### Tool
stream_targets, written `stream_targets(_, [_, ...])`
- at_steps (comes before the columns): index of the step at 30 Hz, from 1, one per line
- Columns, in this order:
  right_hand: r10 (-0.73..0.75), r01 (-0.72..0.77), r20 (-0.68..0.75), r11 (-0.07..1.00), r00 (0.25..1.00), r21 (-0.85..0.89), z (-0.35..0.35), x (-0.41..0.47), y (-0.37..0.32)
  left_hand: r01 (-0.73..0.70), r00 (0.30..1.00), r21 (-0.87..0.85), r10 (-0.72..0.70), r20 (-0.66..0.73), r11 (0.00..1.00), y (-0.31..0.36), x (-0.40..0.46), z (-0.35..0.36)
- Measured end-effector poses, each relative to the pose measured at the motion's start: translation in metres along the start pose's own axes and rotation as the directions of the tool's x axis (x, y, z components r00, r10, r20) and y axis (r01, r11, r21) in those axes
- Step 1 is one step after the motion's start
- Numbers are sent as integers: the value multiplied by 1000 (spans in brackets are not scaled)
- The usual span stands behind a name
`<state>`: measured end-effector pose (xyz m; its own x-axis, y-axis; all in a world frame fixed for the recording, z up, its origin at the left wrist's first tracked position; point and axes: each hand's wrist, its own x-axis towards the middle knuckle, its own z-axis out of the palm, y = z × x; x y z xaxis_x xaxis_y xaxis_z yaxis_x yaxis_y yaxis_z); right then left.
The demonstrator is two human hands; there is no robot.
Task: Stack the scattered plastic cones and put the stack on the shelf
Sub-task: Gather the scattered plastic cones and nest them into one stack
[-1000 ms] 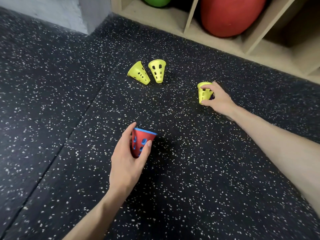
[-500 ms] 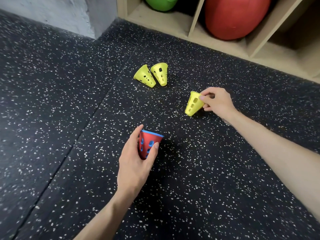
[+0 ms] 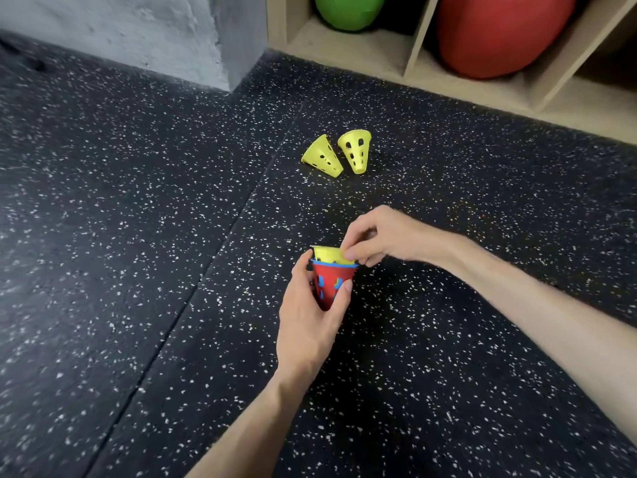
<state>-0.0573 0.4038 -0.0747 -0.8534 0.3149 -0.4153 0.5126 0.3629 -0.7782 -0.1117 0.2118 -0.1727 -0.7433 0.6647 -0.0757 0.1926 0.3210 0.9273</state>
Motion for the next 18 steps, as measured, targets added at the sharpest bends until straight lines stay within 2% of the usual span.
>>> stream_targets(4, [-33, 31, -52, 999, 998, -24, 14, -5, 11, -9, 1000, 16, 9, -4, 1000, 0, 0, 1])
stream_targets(8, [-43, 53, -135, 996, 990, 66, 21, -12, 23, -22, 1000, 22, 22, -16, 1000, -2, 2, 2])
stream_targets(12, [-63, 55, -236, 998, 970, -42, 37, -17, 34, 0, 1000, -2, 0, -16, 1000, -2, 7, 6])
stream_targets(15, [-55, 31, -408, 997, 911, -65, 43, -20, 39, -54, 999, -2, 54, 6, 999, 0, 17, 7])
stream_targets(18, [-11, 4, -568, 1000, 823, -13, 41, -20, 48, -141, 990, 102, 142, 0, 985, 5, 43, -2])
